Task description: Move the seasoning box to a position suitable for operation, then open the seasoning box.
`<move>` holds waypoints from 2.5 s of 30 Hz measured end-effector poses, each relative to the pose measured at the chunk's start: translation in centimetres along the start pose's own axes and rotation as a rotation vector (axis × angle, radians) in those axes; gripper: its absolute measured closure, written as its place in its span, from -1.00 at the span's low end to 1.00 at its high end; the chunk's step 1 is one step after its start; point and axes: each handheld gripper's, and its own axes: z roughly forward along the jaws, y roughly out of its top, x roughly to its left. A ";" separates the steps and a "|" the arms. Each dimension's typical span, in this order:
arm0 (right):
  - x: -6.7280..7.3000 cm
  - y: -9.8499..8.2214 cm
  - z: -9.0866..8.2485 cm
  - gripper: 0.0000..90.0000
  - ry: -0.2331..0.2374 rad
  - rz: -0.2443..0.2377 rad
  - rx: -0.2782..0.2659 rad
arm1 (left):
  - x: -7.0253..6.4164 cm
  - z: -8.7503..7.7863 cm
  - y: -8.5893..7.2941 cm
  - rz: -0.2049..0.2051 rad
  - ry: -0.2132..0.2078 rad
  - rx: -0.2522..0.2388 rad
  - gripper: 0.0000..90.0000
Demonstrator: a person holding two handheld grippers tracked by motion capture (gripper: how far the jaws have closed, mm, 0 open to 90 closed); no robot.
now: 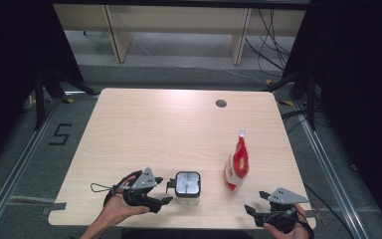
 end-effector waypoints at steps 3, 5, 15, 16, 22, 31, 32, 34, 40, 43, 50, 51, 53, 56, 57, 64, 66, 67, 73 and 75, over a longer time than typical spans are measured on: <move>0.1 0.0 0.0 -0.44 -0.004 -0.011 -0.008 | 0.1 -0.2 0.0 -0.003 -0.009 0.001 -0.51; 0.3 0.1 0.0 -0.45 -0.002 0.000 -0.010 | 0.0 -0.3 0.0 -0.030 0.000 -0.005 -0.53; 0.6 0.3 0.0 -0.47 0.008 -0.043 -0.032 | 0.3 -1.1 0.4 -0.094 0.011 -0.047 -0.44; 0.7 0.3 0.0 -0.48 0.016 -0.049 -0.036 | 0.4 -1.3 0.4 -0.089 0.011 -0.046 -0.37; 1.7 0.6 -0.1 -0.45 0.057 -0.049 -0.068 | 0.3 -2.3 1.0 -0.073 0.001 -0.090 0.12; 3.3 1.0 -0.1 -0.30 0.108 -0.063 -0.107 | -0.4 -3.0 2.6 0.029 0.061 -0.110 0.73; 3.4 1.0 0.1 -0.30 0.115 -0.074 -0.107 | -0.5 -2.9 2.7 0.023 0.067 -0.101 0.78; 3.5 1.0 0.2 -0.30 0.137 -0.066 -0.093 | -0.4 -2.6 3.0 0.036 0.074 -0.109 0.85; 3.5 1.0 0.2 -0.30 0.100 -0.066 -0.108 | -0.5 -1.5 3.6 0.013 0.049 -0.136 0.97; 3.6 1.1 0.1 -0.30 0.100 -0.065 -0.096 | -0.5 -1.3 3.7 0.020 0.047 -0.126 0.97; 4.1 1.2 0.2 -0.12 0.118 -0.101 -0.116 | -0.6 -1.1 3.4 0.007 0.061 -0.125 0.97; 4.2 1.3 0.2 -0.11 0.132 -0.103 -0.116 | -0.6 -1.1 3.4 -0.002 0.060 -0.128 0.97; 4.3 1.4 0.4 -0.07 0.129 -0.138 -0.126 | -0.5 -1.1 3.4 0.005 0.056 -0.131 0.96; 4.6 1.5 0.5 -0.03 0.134 -0.140 -0.123 | -0.5 -1.1 3.4 0.005 0.057 -0.128 0.96; 4.6 1.5 0.5 -0.02 0.141 -0.140 -0.120 | -0.5 -1.1 3.4 0.001 0.060 -0.133 0.96; 5.2 2.0 0.9 0.06 0.164 -0.157 -0.122 | -0.3 -1.2 3.2 0.018 0.057 -0.127 0.96; 5.3 2.2 1.1 0.12 0.153 -0.184 -0.139 | -0.4 -1.1 3.2 0.001 0.055 -0.136 0.96; 5.3 2.2 1.1 0.15 0.137 -0.193 -0.142 | -0.4 -1.1 3.1 -0.004 0.057 -0.138 0.96; 6.1 3.1 1.4 0.40 0.132 -0.239 -0.165 | -0.4 -1.2 3.1 -0.005 0.060 -0.137 0.96; 6.3 3.3 1.5 0.46 0.131 -0.251 -0.176 | -0.4 -1.1 3.0 -0.005 0.062 -0.140 0.96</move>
